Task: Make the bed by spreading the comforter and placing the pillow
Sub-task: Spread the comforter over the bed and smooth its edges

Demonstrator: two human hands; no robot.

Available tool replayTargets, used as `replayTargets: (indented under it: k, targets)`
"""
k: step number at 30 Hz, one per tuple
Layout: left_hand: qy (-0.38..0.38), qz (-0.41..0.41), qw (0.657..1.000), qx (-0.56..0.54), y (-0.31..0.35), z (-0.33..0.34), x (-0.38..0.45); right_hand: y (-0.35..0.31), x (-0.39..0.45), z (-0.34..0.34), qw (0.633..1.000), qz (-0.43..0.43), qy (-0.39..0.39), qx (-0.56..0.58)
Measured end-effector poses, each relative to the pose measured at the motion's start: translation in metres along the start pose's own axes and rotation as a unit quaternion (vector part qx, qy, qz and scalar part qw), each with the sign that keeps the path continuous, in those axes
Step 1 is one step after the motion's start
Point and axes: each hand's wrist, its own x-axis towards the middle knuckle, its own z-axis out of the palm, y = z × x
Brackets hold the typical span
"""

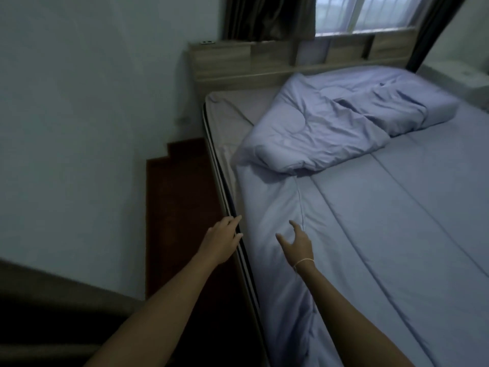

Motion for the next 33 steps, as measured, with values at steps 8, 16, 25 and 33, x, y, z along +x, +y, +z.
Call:
replayTargets:
  k: [8, 16, 25, 33]
  targets:
    - [0.016, 0.060, 0.998, -0.013, -0.047, -0.047, 0.164, -0.047, 0.131, 0.019, 0.996, 0.024, 0.077, -0.023]
    - [-0.009, 0.128, 0.992, 0.009, -0.108, -0.098, 0.305, -0.106, 0.245, 0.042, 0.980, 0.077, 0.183, 0.007]
    - [-0.060, 0.205, 0.977, 0.002, -0.117, -0.115, 0.440, -0.119, 0.359, 0.024, 0.950, 0.176, 0.258, -0.025]
    - [-0.097, 0.223, 0.969, 0.048, -0.147, -0.132, 0.554, -0.120, 0.456, 0.024, 0.912, 0.380, 0.151, -0.033]
